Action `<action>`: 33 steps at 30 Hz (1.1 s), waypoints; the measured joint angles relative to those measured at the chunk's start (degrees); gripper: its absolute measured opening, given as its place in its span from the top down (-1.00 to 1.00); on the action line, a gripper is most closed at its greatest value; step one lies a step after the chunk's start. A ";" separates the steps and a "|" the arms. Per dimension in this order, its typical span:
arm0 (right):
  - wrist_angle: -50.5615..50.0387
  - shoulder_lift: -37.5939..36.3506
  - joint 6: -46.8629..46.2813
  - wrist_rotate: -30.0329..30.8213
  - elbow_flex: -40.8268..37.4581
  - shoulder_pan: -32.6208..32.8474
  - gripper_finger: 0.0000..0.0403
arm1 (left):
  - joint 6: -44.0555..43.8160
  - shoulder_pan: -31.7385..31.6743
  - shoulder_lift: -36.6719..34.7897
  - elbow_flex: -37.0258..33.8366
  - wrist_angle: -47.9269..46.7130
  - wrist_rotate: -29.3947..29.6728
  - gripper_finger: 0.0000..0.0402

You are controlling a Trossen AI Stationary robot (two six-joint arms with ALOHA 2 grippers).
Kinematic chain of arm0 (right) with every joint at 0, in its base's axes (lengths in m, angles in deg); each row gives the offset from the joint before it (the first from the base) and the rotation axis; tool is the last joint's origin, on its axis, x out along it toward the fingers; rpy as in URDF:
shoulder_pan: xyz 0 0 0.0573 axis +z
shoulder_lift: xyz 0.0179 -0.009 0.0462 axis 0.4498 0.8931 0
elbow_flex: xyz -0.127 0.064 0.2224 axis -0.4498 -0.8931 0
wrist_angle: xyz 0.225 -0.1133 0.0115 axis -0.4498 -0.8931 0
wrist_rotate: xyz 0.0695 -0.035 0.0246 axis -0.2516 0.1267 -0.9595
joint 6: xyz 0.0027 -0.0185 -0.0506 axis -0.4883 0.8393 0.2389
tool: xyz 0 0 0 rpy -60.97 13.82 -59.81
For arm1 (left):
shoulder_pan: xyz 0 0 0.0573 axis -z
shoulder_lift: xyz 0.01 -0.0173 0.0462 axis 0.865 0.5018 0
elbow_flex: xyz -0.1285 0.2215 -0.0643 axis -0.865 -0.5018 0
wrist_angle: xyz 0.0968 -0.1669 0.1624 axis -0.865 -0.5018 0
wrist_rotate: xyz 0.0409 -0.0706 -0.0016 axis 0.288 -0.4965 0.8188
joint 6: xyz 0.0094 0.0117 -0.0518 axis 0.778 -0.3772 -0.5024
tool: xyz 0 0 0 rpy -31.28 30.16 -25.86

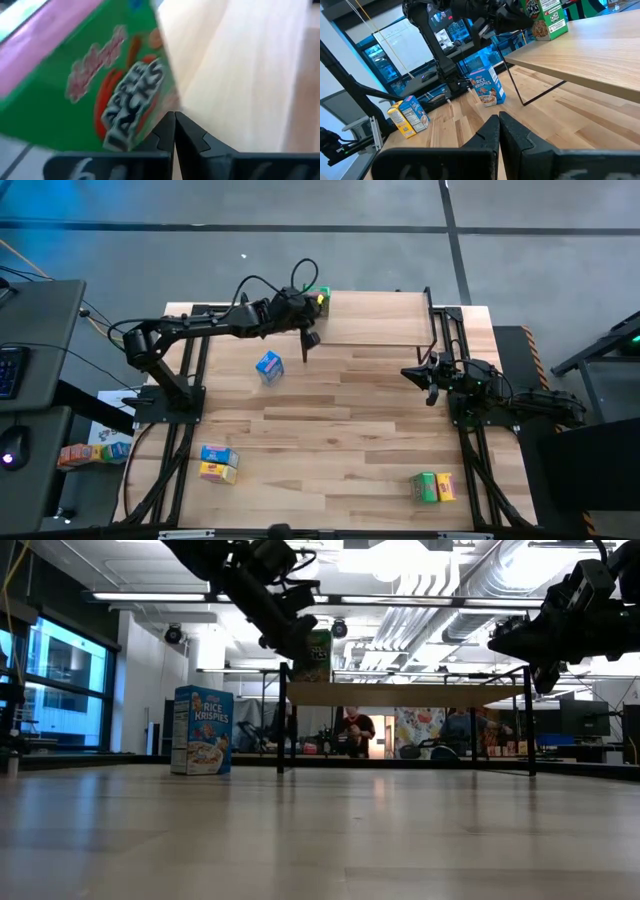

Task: Stack cereal on shelf
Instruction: Put the top green cereal box on the shelf

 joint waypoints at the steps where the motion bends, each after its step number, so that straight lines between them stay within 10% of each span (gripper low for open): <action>1: -0.01 0.00 0.02 0.00 0.00 -0.01 1.00 | 0.25 0.00 0.00 0.00 0.40 -0.41 1.00; 33: 0.00 -0.01 0.00 0.00 0.00 -0.01 1.00 | 1.23 -1.18 0.04 -0.02 9.11 -1.56 1.00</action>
